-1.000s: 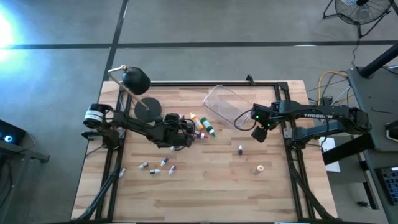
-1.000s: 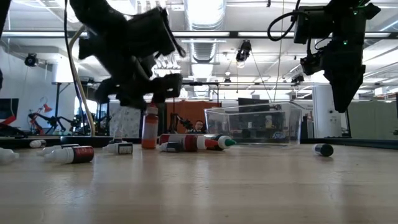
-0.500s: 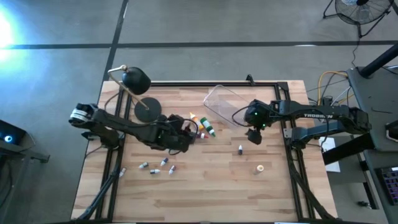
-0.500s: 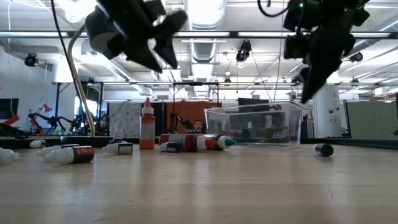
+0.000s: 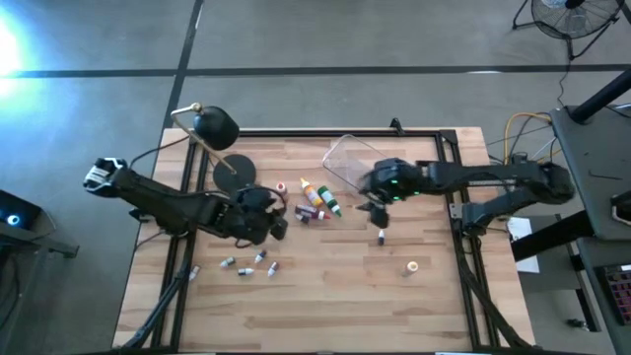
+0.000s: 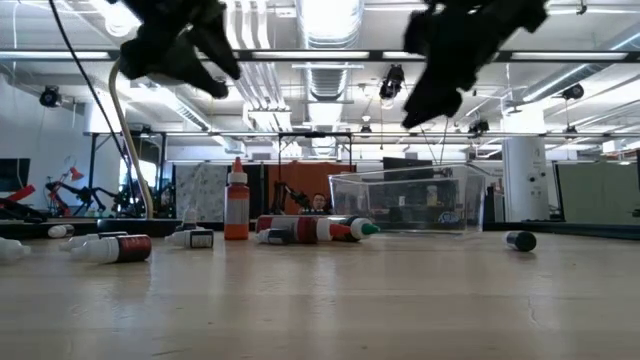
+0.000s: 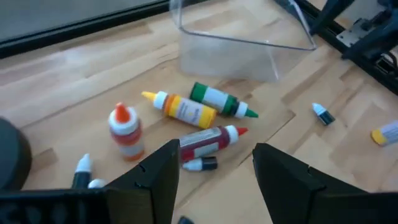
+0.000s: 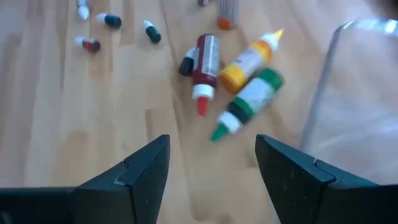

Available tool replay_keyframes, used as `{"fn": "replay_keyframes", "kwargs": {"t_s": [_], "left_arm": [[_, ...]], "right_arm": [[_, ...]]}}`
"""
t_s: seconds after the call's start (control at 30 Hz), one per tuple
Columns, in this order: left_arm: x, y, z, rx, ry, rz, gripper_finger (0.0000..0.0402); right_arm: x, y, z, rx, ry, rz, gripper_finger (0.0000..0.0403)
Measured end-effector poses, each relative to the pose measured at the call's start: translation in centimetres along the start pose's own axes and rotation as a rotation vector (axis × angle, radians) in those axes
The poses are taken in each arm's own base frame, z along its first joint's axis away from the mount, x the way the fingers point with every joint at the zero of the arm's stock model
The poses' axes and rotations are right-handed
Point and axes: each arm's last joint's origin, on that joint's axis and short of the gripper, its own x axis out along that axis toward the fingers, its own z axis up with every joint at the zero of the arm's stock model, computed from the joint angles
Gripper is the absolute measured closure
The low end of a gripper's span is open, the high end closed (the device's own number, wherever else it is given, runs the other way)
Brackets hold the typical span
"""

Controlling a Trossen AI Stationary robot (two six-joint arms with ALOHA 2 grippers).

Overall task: Pick & Place food coloring
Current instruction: Adjust the large red food coloring bottle

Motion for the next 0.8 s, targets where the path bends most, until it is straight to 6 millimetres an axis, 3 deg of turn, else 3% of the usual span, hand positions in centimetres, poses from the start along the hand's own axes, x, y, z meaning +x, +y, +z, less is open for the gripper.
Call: {"fn": "replay_keyframes", "kwargs": {"t_s": [0.2, 0.43, 0.63, 0.8], "left_arm": [[-0.9, 4.1, -1.4, 0.084, 0.006, -0.009, 0.0225], [-2.2, 8.7, -3.1, 0.196, 0.073, -0.121, 0.0225], [-2.6, 11.8, -4.4, 0.159, 0.043, -0.163, 0.0225], [-2.4, 13.2, -5.4, 0.135, 0.015, -0.18, 0.0225]], "right_arm": [[5.3, 2.1, 3.0, 0.201, 0.145, 0.035, 0.0172], [10.8, 3.6, 3.5, 0.006, 0.298, -0.134, 0.0179], [13.4, 3.5, 4.3, 0.008, 0.311, -0.152, 0.0196], [15.8, 3.7, 4.4, -0.095, 0.351, -0.139, 0.0204]]}}
